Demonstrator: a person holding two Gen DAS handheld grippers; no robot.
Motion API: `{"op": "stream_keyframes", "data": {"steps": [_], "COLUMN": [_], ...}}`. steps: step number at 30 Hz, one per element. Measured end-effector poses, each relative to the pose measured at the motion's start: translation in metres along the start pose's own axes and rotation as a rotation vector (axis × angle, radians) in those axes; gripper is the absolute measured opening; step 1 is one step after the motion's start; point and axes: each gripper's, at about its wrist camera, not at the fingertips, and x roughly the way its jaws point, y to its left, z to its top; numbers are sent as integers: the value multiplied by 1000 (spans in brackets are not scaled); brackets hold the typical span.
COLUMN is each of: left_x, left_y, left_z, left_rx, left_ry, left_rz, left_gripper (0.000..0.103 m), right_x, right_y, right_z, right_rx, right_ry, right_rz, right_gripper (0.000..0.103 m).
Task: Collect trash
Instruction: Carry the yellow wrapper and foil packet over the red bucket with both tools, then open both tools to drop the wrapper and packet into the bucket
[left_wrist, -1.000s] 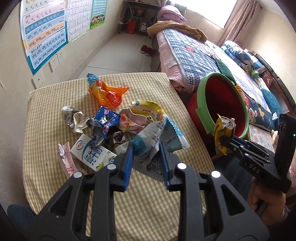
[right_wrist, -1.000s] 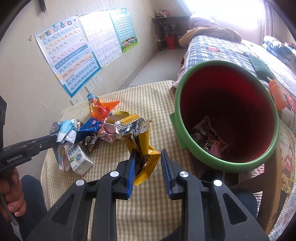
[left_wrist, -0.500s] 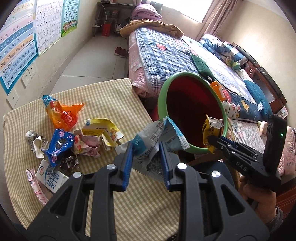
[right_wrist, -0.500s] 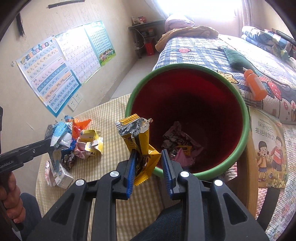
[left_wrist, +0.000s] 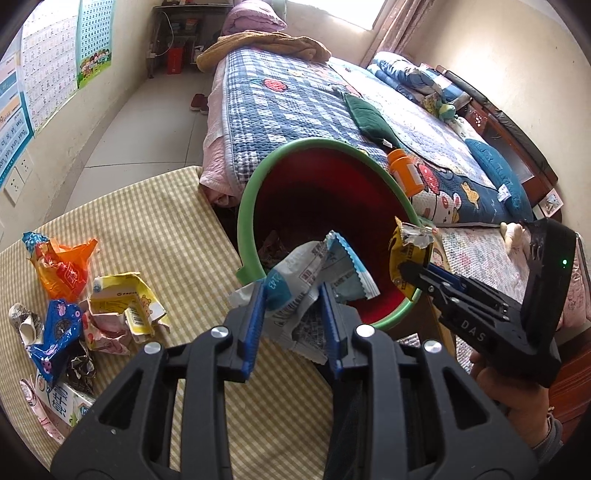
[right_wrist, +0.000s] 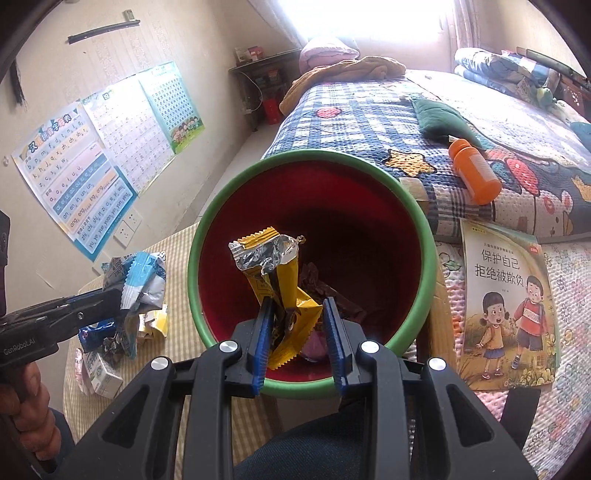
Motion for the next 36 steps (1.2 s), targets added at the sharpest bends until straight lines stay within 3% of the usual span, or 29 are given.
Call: {"op": "stream_keyframes", "data": {"steps": [24, 28, 30, 33, 36], "left_x": [61, 64, 63, 58, 51], "left_y": [-21, -19, -17, -12, -6], "left_z": [33, 36, 37, 38, 37], "left_rx": [0, -12, -20, -33, -52], "left_ry": [36, 29, 20, -2, -22], "left_rz": [-25, -21, -21, -10, -2], "left_gripper": [34, 50, 65, 78, 90], "right_x": [31, 34, 34, 34, 32], "right_y": [-34, -33, -33, -33, -33], "right_z": [13, 16, 16, 16, 15], "right_rx": [34, 21, 14, 14, 14], "right_ry": [28, 26, 25, 24, 17], "right_rz": [-2, -10, -15, -16, -23], "right_gripper": [29, 39, 49, 58, 75]}}
